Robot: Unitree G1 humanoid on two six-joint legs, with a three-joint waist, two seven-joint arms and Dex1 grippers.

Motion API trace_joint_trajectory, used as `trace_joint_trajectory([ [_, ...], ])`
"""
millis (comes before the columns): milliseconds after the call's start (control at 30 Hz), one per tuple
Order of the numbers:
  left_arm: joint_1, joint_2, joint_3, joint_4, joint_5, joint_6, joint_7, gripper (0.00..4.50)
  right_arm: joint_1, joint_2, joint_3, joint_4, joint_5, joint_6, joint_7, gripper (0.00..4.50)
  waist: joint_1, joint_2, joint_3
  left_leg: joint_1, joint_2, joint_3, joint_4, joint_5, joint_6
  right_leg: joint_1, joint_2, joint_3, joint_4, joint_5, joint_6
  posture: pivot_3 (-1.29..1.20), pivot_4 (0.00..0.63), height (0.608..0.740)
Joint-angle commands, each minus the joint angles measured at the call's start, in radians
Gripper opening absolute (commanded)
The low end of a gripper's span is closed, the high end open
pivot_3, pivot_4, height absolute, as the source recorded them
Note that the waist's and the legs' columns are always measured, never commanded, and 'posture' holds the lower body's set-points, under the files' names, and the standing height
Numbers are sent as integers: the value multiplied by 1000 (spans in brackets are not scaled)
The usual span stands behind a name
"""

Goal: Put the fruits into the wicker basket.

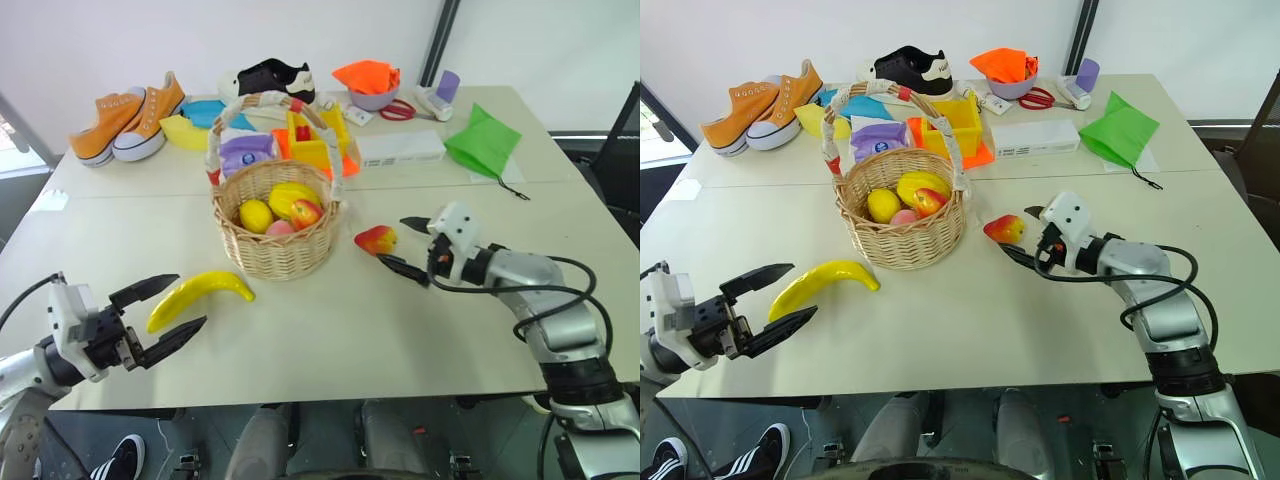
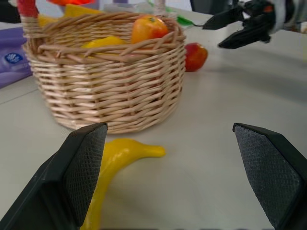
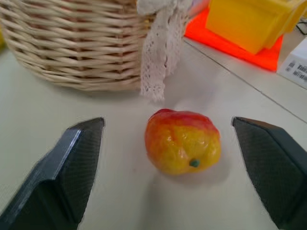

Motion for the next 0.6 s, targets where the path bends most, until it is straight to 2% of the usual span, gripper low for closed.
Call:
trace_joint_trajectory([
  [33,-5,-3,-33,-35,-9,4,-15,4500,-44,11,29,-2,-51,29,-40,4435,1,0,0,-1,0,0,0,0,0,-3,0,0,-1,0,0,0,150,740],
  [367,-6,-51,-94,-47,28,-20,11,4500,-129,98,59,132,-67,91,-58,4435,0,0,0,-5,0,0,0,1,2,-4,1,-1,-2,1,0,0,150,740],
  [600,-7,-87,-102,-55,51,-35,49,4500,-125,140,81,176,-82,114,-55,4435,2,0,0,-5,0,0,0,1,2,-4,1,-1,-1,1,0,0,150,740],
])
